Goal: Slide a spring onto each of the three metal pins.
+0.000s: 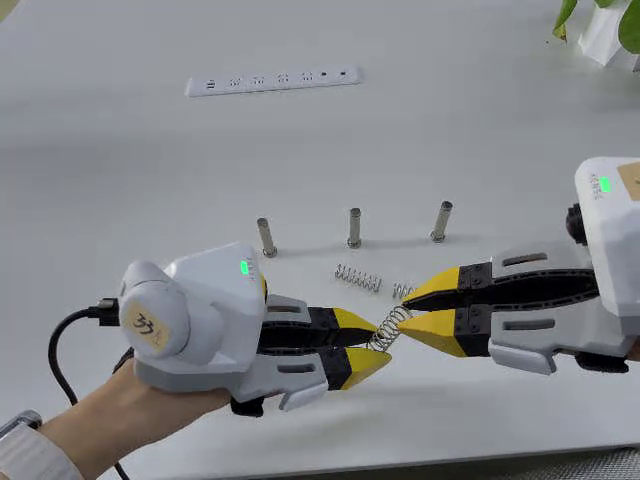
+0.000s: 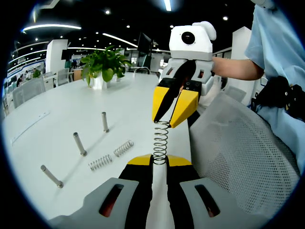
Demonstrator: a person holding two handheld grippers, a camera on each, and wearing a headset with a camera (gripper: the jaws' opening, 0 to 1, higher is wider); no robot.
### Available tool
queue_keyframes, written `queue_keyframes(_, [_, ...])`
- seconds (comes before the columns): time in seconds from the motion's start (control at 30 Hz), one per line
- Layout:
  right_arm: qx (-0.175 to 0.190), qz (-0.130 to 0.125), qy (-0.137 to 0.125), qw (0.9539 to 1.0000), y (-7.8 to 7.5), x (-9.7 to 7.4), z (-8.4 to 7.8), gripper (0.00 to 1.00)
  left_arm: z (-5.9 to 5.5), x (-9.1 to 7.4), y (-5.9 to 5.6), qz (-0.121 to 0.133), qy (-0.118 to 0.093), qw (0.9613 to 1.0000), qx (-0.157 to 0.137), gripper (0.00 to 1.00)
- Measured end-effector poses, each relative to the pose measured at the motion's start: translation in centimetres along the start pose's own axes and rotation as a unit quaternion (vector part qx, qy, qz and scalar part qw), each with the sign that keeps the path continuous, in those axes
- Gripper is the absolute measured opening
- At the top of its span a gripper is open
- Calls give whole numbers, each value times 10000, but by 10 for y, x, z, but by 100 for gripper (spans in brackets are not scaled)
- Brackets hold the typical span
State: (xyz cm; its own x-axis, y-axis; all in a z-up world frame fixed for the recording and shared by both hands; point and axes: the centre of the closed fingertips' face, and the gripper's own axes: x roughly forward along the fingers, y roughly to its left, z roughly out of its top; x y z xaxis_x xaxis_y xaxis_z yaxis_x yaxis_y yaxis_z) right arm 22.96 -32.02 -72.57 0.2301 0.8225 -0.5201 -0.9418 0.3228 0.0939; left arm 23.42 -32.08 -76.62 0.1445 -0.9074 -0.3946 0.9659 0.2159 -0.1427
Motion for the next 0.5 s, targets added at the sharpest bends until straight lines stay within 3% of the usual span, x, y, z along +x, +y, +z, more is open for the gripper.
queue_keyframes(0.5, [-61, -9, 26, 10000, 0, -1, 0, 6, 2, -2, 1, 11, 26, 9999, 108, 6])
